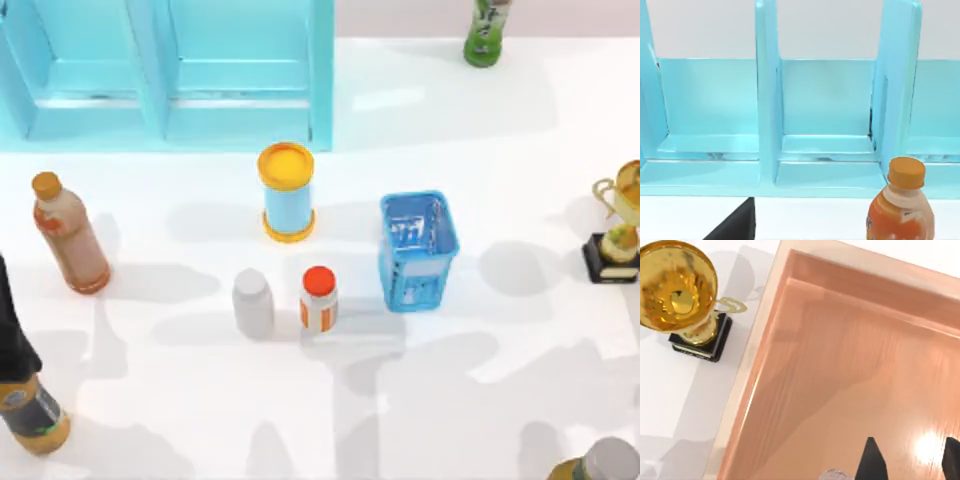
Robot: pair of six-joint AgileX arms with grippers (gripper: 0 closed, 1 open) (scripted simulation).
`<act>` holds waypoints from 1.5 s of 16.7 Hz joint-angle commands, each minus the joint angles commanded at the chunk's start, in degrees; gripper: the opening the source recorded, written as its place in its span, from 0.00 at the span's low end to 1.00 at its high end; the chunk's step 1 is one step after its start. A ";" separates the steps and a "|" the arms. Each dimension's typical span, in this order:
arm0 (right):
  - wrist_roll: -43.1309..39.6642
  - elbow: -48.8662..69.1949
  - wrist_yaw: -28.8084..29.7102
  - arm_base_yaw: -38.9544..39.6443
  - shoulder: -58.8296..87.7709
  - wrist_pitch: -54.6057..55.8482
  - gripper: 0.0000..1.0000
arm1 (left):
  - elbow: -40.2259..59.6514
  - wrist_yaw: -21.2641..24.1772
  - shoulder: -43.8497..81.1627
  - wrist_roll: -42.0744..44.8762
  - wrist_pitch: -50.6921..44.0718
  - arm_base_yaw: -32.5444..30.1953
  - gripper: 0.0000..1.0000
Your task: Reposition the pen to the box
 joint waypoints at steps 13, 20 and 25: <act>1.74 -11.74 1.26 1.75 1.10 13.08 0.00 | 0.00 0.00 0.00 0.00 0.00 0.00 1.00; 2.07 -13.55 1.55 2.10 1.11 14.92 0.15 | 0.00 0.00 0.00 0.00 0.00 0.00 1.00; 2.07 -13.55 1.55 2.10 1.11 14.92 0.53 | 0.00 0.00 0.00 0.00 0.00 0.00 1.00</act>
